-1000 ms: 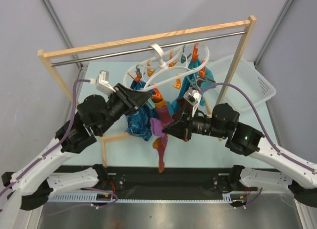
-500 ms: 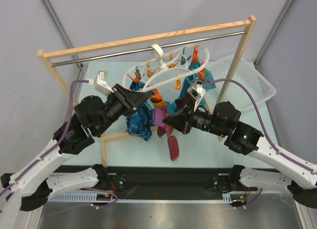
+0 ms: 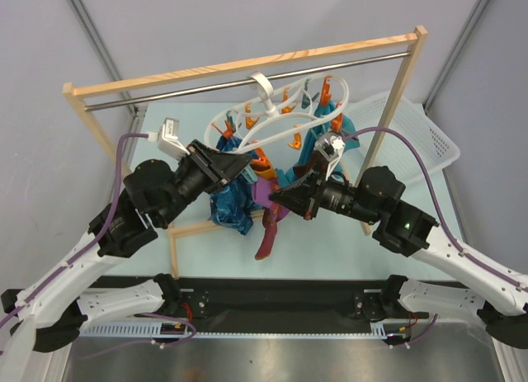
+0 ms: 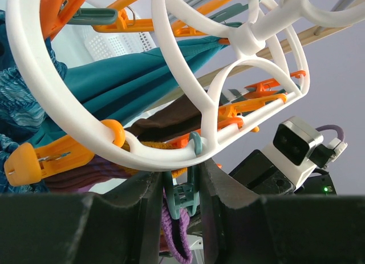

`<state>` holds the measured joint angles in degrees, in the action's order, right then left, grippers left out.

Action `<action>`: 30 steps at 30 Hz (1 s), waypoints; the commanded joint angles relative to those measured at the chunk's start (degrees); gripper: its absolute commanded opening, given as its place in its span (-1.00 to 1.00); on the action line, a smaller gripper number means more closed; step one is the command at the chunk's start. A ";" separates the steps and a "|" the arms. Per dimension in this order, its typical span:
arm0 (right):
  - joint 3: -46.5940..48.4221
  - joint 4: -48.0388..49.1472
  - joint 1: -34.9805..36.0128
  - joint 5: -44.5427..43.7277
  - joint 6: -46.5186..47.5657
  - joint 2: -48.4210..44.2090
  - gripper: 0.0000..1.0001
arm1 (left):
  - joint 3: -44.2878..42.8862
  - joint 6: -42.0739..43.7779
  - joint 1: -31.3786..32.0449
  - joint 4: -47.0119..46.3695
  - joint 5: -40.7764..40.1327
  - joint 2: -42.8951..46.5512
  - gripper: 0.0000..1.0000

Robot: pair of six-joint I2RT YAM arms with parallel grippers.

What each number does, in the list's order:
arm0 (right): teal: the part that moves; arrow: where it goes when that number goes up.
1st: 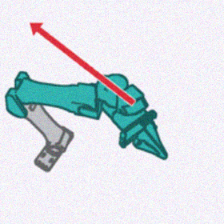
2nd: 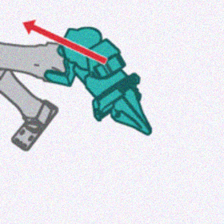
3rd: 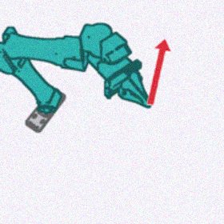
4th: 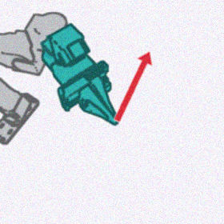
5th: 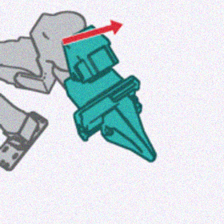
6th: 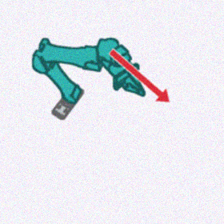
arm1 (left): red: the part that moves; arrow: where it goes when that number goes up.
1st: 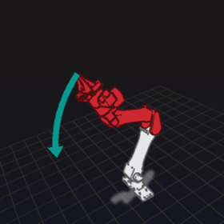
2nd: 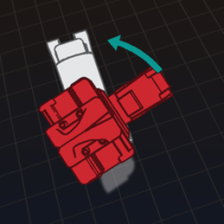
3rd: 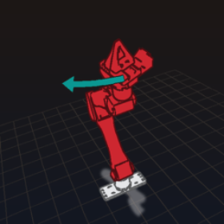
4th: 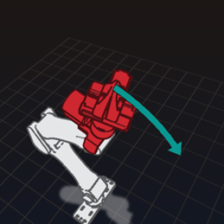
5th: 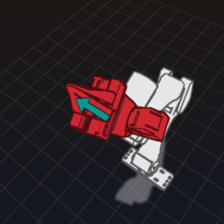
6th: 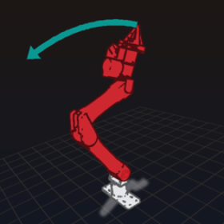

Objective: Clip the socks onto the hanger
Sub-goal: Clamp the sock onto the hanger.

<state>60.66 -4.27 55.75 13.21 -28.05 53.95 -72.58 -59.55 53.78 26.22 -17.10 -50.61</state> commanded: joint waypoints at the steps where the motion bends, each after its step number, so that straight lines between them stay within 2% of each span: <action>1: 2.53 3.66 -0.29 1.90 -1.39 0.36 -1.00 | 0.33 -0.39 0.27 0.24 3.39 -0.02 -1.00; 30: 2.53 10.95 -1.08 3.66 -4.11 2.91 -1.00 | 1.12 -0.83 0.27 -0.38 4.01 -0.37 -0.99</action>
<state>60.77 2.26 54.87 16.84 -31.53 57.63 -72.10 -60.01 53.78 25.12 -16.23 -50.89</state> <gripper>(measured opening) 0.010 0.310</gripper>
